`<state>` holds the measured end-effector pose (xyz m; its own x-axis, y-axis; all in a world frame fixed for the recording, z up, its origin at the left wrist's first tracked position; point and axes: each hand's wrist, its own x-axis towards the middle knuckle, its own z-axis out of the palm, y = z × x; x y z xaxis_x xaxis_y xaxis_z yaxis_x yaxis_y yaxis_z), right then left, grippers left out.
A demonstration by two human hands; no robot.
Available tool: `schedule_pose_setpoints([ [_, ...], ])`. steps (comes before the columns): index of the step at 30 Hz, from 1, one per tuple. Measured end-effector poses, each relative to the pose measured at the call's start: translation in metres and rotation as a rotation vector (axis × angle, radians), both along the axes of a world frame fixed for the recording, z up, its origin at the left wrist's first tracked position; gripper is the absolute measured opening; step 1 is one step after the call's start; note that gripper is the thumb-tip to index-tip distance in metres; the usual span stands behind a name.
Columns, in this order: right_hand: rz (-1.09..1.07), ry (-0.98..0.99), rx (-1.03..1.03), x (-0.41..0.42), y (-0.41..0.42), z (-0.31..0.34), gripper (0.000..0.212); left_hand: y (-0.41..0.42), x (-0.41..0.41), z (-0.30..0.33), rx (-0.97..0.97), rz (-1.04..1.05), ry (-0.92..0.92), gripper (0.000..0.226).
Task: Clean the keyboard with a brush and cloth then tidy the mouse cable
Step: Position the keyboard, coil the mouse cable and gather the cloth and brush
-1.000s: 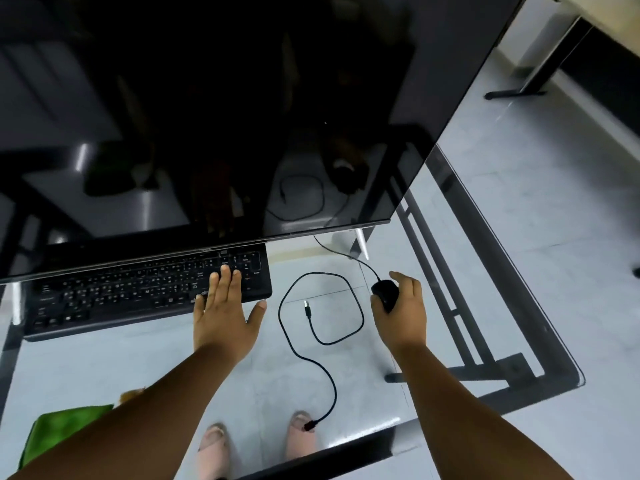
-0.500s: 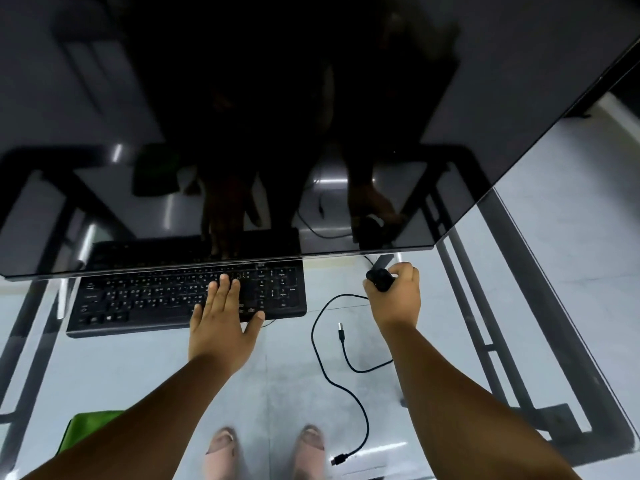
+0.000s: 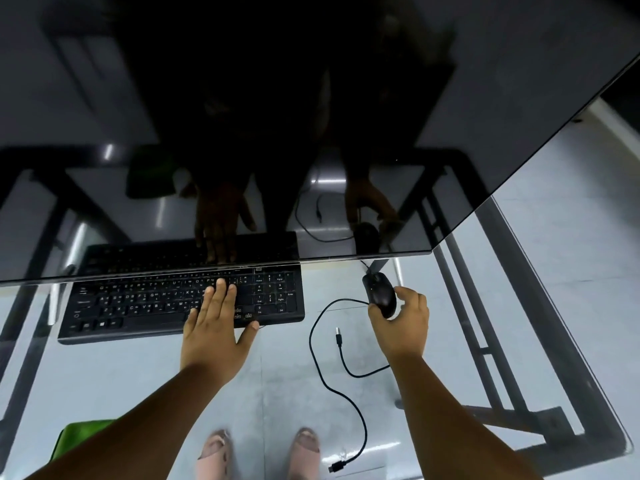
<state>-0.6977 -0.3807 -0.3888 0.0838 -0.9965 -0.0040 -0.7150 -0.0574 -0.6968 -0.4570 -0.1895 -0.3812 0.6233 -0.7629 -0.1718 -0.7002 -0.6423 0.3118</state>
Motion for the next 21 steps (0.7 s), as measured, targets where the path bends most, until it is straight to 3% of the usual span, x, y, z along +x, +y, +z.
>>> schedule_pose_setpoints([
  [8,-0.032,-0.111,0.061,0.017,-0.012,0.004,0.041,0.001,0.002,-0.002,0.013,-0.012,-0.018,0.078],
  [21,-0.041,-0.101,0.1,0.028,-0.018,0.001,0.049,0.0,0.001,-0.001,0.019,-0.012,-0.026,0.078],
])
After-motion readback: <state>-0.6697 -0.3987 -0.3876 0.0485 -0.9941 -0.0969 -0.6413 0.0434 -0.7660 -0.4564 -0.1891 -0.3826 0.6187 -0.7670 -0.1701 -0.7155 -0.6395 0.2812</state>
